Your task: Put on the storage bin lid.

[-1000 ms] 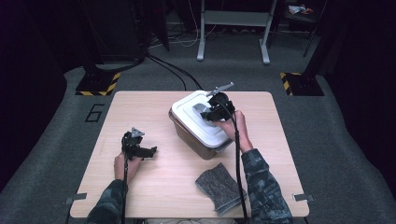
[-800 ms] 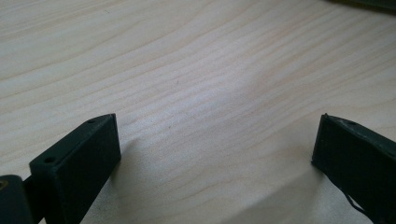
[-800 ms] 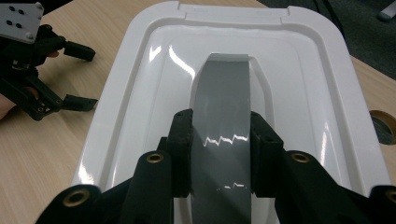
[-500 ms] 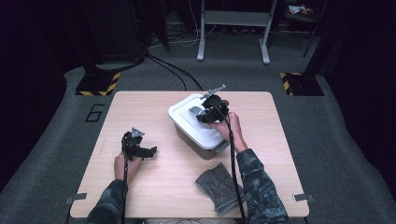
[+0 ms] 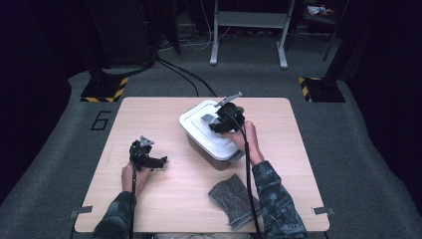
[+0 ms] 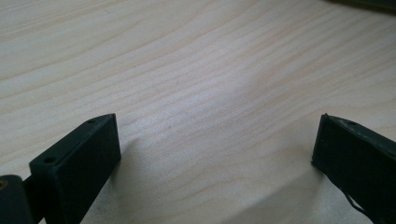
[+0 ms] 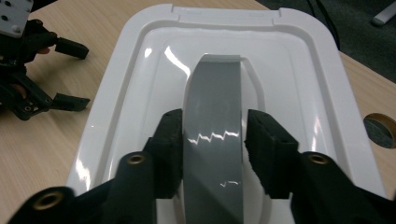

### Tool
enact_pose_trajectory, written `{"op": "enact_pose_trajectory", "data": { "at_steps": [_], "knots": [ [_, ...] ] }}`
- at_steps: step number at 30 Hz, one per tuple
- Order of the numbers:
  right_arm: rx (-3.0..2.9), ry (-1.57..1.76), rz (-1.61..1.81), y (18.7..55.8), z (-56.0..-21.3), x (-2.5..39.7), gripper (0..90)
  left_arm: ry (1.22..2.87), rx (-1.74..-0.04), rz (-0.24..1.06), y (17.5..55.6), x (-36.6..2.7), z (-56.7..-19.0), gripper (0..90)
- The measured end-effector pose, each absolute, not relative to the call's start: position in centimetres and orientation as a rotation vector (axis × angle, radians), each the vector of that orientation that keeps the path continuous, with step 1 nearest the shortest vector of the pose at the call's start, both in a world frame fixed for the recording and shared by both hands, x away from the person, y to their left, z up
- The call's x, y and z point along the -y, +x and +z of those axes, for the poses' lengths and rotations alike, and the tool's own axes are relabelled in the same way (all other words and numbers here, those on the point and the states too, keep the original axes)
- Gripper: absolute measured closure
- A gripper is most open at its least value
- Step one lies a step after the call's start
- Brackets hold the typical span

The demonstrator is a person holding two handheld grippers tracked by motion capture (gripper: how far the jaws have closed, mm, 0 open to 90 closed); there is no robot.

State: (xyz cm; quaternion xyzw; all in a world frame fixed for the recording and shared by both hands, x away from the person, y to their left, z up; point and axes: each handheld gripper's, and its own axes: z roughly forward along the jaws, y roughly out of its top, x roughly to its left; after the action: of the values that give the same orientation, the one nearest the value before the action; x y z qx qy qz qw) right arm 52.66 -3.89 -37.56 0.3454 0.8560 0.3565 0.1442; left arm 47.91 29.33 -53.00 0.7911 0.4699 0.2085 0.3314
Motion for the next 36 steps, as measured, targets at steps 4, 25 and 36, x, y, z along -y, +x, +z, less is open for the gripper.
{"op": "enact_pose_trajectory", "data": {
  "at_steps": [4,25,36],
  "knots": [
    [-2.438,1.009,1.018,52.5,-37.2,4.4,33.4,2.068,-1.228,0.545,47.9,-29.3,-53.0,0.4],
    [-2.330,0.998,1.032,47.2,-34.8,10.2,9.4,2.068,-1.228,0.545,47.9,-29.3,-53.0,0.4],
    [-2.273,1.016,1.011,44.2,-35.5,14.2,8.9,2.068,-1.227,0.548,47.9,-29.3,-53.0,0.4]
  ]
}}
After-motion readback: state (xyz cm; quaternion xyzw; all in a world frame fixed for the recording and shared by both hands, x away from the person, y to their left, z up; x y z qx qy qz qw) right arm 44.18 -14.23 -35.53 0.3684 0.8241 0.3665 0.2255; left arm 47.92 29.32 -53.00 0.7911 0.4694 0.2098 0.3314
